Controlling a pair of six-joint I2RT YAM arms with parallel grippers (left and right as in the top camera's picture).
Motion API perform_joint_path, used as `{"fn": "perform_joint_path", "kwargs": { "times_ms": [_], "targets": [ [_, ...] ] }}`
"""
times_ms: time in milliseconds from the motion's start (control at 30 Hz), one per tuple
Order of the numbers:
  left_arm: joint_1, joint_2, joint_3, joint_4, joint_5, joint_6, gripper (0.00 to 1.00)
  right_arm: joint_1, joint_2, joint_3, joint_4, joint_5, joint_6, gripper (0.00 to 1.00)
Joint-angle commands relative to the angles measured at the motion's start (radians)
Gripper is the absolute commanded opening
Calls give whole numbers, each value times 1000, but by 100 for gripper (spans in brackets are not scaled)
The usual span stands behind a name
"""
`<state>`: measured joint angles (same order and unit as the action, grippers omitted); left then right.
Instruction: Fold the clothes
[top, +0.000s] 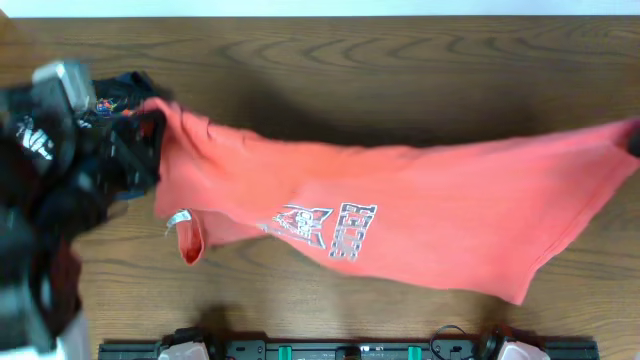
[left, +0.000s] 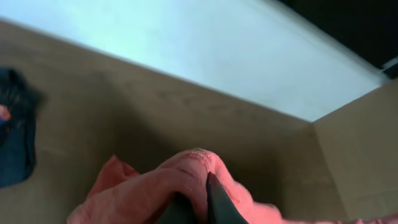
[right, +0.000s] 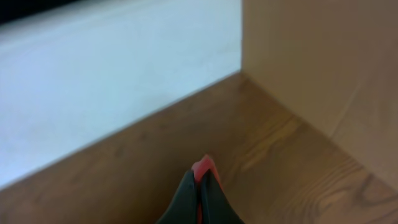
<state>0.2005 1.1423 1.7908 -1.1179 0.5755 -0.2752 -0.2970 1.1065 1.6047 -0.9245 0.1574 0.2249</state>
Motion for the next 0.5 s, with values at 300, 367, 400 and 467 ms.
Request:
{"fn": "perform_joint_path", "kwargs": {
  "times_ms": [300,367,400,467],
  "targets": [
    [-127,557,-14,360,-13,18,6,28,489,3,249,-121,-50,1],
    [-134,628,-14,530,3,-24,6,30,551,4,378,-122,-35,1],
    [-134,652,-14,623,20,-69,6,30,572,6,435,-122,-9,1],
    [-124,675,-14,824,34,-192,6,25,596,23,547,-121,49,1]
  ]
}}
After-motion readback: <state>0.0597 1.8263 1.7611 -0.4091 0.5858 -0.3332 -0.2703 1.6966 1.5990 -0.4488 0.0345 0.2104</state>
